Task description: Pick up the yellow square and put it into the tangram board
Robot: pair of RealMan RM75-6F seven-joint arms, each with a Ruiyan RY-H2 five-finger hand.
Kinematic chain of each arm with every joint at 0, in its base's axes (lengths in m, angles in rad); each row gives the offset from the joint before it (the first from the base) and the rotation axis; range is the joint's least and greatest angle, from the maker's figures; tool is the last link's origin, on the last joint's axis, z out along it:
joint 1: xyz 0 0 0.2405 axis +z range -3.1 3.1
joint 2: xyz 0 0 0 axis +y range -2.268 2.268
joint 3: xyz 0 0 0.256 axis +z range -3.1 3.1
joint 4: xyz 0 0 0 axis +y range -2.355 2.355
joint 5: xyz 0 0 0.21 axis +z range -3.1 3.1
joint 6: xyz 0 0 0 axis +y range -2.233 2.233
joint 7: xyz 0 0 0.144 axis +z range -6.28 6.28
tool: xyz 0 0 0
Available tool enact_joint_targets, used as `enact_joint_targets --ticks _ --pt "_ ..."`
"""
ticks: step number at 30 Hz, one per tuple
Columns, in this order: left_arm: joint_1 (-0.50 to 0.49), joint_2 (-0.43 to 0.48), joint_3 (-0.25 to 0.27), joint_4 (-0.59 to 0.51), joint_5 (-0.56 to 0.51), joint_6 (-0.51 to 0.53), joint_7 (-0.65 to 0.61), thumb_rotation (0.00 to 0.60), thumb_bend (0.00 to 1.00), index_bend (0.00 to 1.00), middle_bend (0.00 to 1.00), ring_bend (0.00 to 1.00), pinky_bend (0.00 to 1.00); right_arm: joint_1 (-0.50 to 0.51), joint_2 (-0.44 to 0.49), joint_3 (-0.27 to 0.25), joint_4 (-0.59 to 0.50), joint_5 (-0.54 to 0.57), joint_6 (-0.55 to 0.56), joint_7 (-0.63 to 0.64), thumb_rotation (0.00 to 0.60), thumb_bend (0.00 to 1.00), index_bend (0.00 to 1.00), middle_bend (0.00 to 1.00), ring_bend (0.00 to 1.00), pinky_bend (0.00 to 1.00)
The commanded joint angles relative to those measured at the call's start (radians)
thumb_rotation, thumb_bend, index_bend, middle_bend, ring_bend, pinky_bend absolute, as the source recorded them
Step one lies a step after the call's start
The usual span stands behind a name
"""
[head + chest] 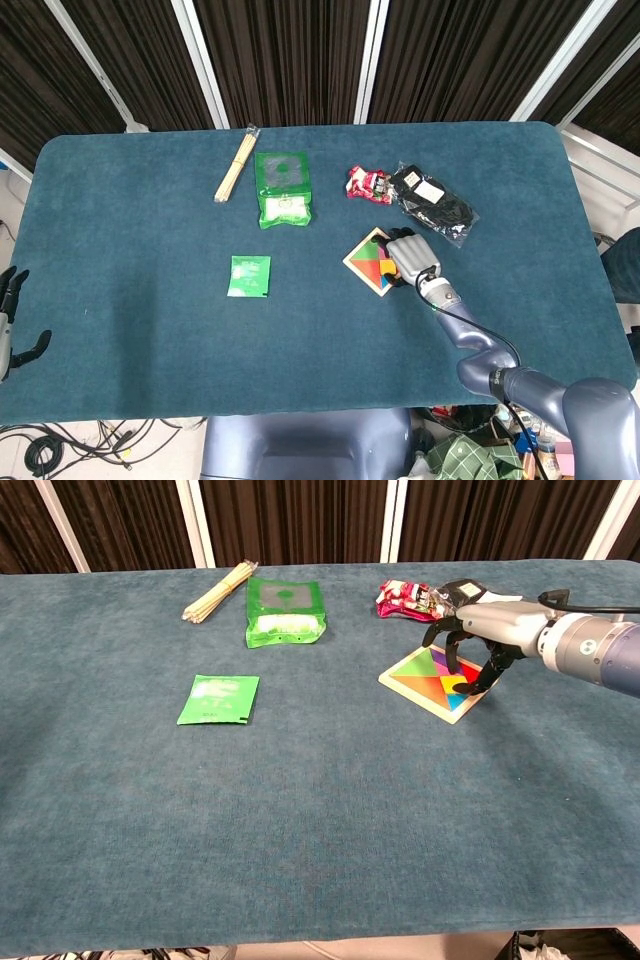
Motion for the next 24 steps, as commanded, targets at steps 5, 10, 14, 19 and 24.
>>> enact_joint_targets --ticks 5,10,14,19,24 --pt "-0.001 0.0 0.0 -0.001 -0.002 -0.002 0.001 0.6 0.31 0.0 0.0 0.0 0.0 -0.006 0.011 0.003 -0.021 -0.007 0.018 -0.001 0.6 0.26 0.22 0.35 0.14 0.15" --pt "0.001 -0.001 0.0 -0.001 -0.001 0.001 0.001 0.6 0.31 0.0 0.0 0.0 0.0 -0.013 0.035 0.018 -0.064 -0.008 0.047 0.003 0.6 0.25 0.22 0.34 0.14 0.15" --pt "0.001 -0.001 0.0 0.0 0.001 0.002 -0.001 0.6 0.31 0.0 0.0 0.0 0.0 -0.029 0.084 0.026 -0.143 -0.019 0.094 -0.015 0.6 0.19 0.22 0.26 0.13 0.15" --pt "0.002 0.001 0.0 0.0 0.004 0.005 -0.007 0.6 0.31 0.0 0.0 0.0 0.0 -0.101 0.236 0.025 -0.363 -0.018 0.189 -0.063 0.6 0.13 0.2 0.15 0.08 0.15" --pt "0.003 0.001 0.0 -0.001 0.009 0.01 -0.007 0.6 0.31 0.0 0.0 0.0 0.0 -0.222 0.44 -0.001 -0.593 -0.028 0.311 -0.072 0.6 0.11 0.2 0.11 0.06 0.15"
